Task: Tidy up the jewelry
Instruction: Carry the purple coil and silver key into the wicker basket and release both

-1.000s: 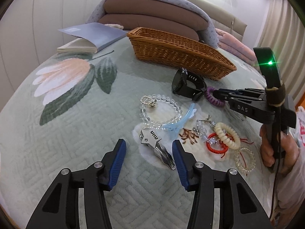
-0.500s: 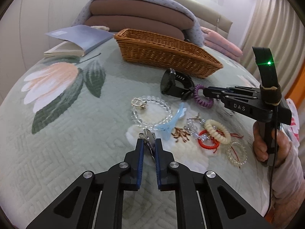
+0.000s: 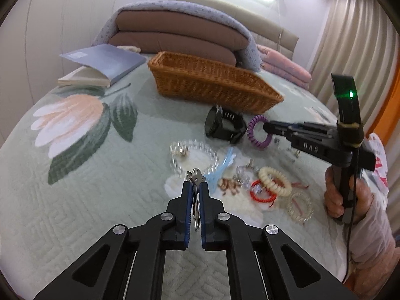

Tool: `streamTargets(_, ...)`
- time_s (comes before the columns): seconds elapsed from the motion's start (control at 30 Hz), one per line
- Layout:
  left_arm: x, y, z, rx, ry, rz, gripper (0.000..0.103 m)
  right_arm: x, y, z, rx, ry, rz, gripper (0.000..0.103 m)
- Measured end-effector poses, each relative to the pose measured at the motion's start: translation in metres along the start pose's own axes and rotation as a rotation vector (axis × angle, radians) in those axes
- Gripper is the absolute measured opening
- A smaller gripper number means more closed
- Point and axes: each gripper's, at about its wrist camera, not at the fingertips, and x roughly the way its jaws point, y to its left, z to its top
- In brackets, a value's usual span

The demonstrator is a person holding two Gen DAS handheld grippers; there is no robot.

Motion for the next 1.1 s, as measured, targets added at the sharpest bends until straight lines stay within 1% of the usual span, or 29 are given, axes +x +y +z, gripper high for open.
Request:
streamTargets(0.1,-0.010,-0.002,0.016,0.019,-0.035,-0.004,0.006,-0.007,-0.001,0.002,0.027,-0.018,0.023,0.014)
streamTargets(0.2,-0.015,-0.003,0.031,0.040,-0.066,-0.008,0.006,-0.011,0.000,0.003,0.034,-0.032,0.014,0.014)
streamTargets(0.33,-0.018,0.001,0.043,0.032,-0.087,-0.041,0.006,-0.019,-0.004,0.005,0.058,-0.059,0.013,0.014)
streamTargets(0.43,-0.019,0.003,0.056,0.029,-0.109,-0.062,0.006,-0.032,-0.009,0.011,0.090,-0.097,0.028,0.014)
streamTargets(0.5,-0.020,0.001,0.069,0.036,-0.129,-0.065,0.006,-0.043,-0.012,0.021,0.111,-0.127,0.019,0.014)
streamTargets(0.53,-0.021,0.000,0.075,0.056,-0.168,-0.063,0.006,-0.048,-0.015,0.028,0.126,-0.140,0.018,0.014)
streamTargets(0.6,-0.021,-0.004,0.095,0.065,-0.193,-0.089,0.006,-0.054,-0.020,0.044,0.156,-0.164,-0.004,0.014)
streamTargets(0.67,-0.016,-0.011,0.120,0.080,-0.214,-0.118,0.006,-0.052,-0.030,0.062,0.191,-0.169,-0.029,0.014)
streamTargets(0.73,-0.006,-0.016,0.142,0.087,-0.221,-0.134,0.006,-0.042,-0.040,0.078,0.219,-0.163,-0.055,0.014)
streamTargets(0.8,0.014,-0.023,0.165,0.100,-0.207,-0.161,0.006,-0.023,-0.050,0.090,0.244,-0.136,-0.083,0.014)
streamTargets(0.83,0.029,-0.025,0.177,0.101,-0.196,-0.154,0.006,-0.011,-0.056,0.094,0.259,-0.118,-0.091,0.014)
streamTargets(0.93,0.074,-0.022,0.198,0.085,-0.123,-0.187,0.006,0.024,-0.071,0.099,0.302,-0.051,-0.106,0.014)
streamTargets(1.03,0.123,-0.014,0.207,0.051,-0.041,-0.185,0.006,0.049,-0.081,0.093,0.325,-0.004,-0.095,0.014)
streamTargets(1.1,0.143,-0.009,0.205,0.038,0.001,-0.182,0.006,0.061,-0.083,0.088,0.326,0.029,-0.103,0.014)
